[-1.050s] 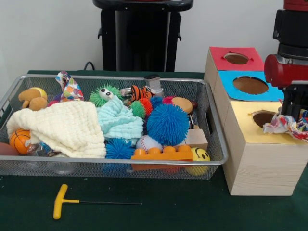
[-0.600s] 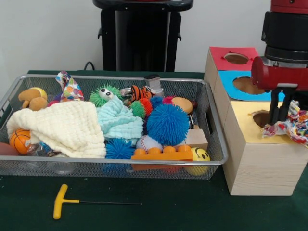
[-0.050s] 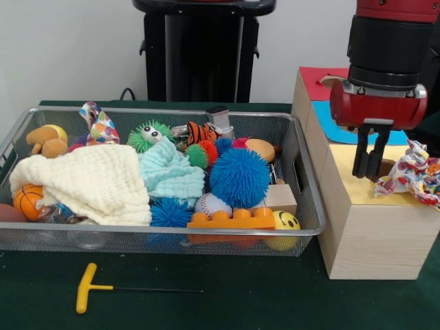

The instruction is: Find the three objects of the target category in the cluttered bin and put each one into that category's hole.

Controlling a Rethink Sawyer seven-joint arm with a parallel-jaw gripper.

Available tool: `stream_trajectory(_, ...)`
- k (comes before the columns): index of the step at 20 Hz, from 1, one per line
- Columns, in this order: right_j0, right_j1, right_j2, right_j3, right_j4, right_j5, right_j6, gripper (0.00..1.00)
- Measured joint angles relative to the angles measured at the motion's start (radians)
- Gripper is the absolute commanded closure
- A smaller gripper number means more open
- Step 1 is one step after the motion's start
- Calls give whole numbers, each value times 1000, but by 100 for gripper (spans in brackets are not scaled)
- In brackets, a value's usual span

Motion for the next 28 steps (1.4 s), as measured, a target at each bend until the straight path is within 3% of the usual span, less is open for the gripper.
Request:
stream_trajectory(15, 13, -24, 6, 44, -4, 4, 0, 100)
stream_trajectory(28, 72, -104, 5, -1, -4, 155, 0, 100)
